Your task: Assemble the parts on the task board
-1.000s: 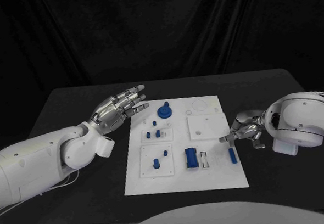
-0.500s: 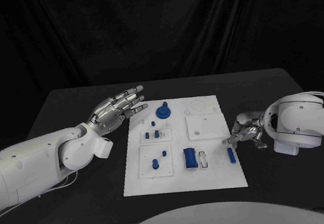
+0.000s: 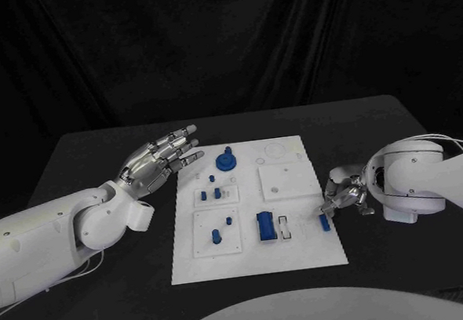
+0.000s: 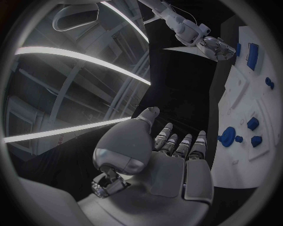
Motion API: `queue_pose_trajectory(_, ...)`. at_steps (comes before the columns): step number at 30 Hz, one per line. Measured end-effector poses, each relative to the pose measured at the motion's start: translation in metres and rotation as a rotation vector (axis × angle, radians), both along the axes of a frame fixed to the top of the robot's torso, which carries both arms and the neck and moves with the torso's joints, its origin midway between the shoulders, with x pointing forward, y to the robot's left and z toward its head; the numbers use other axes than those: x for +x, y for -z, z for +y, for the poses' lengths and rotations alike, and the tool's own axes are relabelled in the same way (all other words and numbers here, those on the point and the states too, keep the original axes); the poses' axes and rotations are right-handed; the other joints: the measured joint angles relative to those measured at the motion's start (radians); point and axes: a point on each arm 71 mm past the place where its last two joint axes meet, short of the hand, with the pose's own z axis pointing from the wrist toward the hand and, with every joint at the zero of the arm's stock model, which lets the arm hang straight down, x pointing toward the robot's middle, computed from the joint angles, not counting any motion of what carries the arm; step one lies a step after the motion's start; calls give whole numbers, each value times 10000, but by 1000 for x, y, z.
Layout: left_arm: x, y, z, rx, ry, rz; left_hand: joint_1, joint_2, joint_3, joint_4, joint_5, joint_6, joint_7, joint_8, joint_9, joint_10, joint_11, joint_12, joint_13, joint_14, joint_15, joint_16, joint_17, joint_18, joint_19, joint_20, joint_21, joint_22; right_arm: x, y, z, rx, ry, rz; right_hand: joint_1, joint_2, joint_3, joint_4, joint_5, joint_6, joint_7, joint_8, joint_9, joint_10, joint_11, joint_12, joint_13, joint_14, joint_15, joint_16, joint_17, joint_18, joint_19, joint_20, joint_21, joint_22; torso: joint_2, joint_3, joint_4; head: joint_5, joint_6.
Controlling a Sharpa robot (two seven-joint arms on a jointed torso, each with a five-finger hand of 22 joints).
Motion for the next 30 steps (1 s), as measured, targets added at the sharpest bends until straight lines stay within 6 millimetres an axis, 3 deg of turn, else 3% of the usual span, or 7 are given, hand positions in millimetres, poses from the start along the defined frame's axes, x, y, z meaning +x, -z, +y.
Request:
queue_pose_trajectory(4,0,0,0,3,-1,6,0,0,0,0,0,0,0,0,0,0,0,0,0,0,0,0,-1,0,0,0,0,0,-2,5,2,-39,-63,81,42,-33,19,-20,0,0,0,-7,-49,0,0,0,-1,0,0,-42,0,-1,-13,-13,-113,0,0,0,0,13,0)
queue_pose_trajectory(11,-1,0,1,8,-1,17,-42,-42,29,-29,0,0,0,0,0,0,0,0,-1,0,0,0,-2,0,0,0,0,0,-4,11,5,-80,-138,156,422,-26,115,-364,125,-123,122,-630,-581,0,1,0,-2,0,0,-89,0,0,-13,-13,-289,-1,0,-1,-1,34,0)
queue_pose_trajectory(13,-1,0,1,7,6,20,-43,-42,29,-29,0,0,0,0,0,0,0,0,-1,0,0,0,-2,0,0,0,0,-1,-3,12,7,-81,-156,153,632,-39,197,-536,282,-128,205,-865,-778,-42,56,0,-2,0,0,-116,0,-1,-13,-12,-359,-1,0,-1,-1,38,0)
queue_pose_trajectory(17,-1,0,1,5,19,28,-42,-42,29,-29,0,-36,36,0,0,23,22,0,-1,0,0,0,-2,0,0,0,0,-1,-2,12,9,-68,-191,134,1059,-77,420,-941,829,-112,289,-1202,-778,-22,129,0,-2,7,68,-129,0,0,23,24,-421,-2,-1,-1,-1,47,0)
queue_pose_trajectory(20,-1,0,1,5,31,36,-41,-40,29,-29,0,-36,35,0,0,35,34,0,-1,0,0,0,-2,0,0,0,0,0,-2,12,11,-59,-227,133,1471,-110,763,-1396,1093,-120,371,-1211,-767,-18,203,0,-3,0,76,-188,0,0,18,29,-550,-2,-1,-1,-1,52,0)
queue_pose_trajectory(25,-1,0,0,8,45,48,-40,-40,29,-28,0,-36,35,0,0,35,35,0,-1,0,0,0,-3,0,0,0,0,-1,-1,12,13,-29,-296,146,1758,-222,1385,-2018,1094,-123,525,-1218,-760,-10,283,0,-3,11,156,-189,0,-1,22,96,-653,-3,-1,-1,-1,60,0)
queue_pose_trajectory(30,-1,0,0,11,61,62,-40,-40,26,-30,0,-36,35,0,0,35,34,0,-1,0,0,0,-4,0,-1,0,0,-1,-1,12,15,-6,-320,140,2086,-267,1385,-2019,1473,40,579,-1315,-760,-38,327,0,-4,-8,212,-190,0,-1,57,131,-654,-3,-1,-1,-1,68,0)
